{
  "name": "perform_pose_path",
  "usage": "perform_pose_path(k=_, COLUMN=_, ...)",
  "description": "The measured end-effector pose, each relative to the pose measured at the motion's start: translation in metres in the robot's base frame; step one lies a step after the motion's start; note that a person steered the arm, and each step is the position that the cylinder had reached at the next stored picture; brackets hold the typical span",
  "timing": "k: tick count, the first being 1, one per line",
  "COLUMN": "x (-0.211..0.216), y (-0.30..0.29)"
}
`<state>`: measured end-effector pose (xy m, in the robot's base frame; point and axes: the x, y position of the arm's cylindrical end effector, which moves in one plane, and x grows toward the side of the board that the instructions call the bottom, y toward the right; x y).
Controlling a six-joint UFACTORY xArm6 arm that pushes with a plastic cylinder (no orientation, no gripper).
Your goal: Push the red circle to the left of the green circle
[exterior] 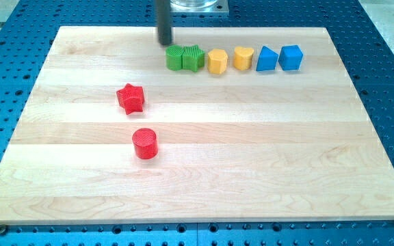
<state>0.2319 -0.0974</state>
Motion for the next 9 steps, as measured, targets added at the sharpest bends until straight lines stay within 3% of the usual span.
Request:
perform_pose_path(k=1, x=0.026, y=-0.086)
perform_pose_path(k=2, x=0.1, y=-0.164)
perform_pose_path(k=3, x=0.203, y=-0.19)
perform_pose_path(k=4, x=0.301, y=-0.163)
perform_pose_path(k=5, x=0.367, y=-0.072)
perform_pose_path(k=7, x=0.387, y=-0.024)
perform_pose_path(k=8, x=0.329, y=-0.021)
perform_pose_path(k=9, x=0.299, y=-0.012)
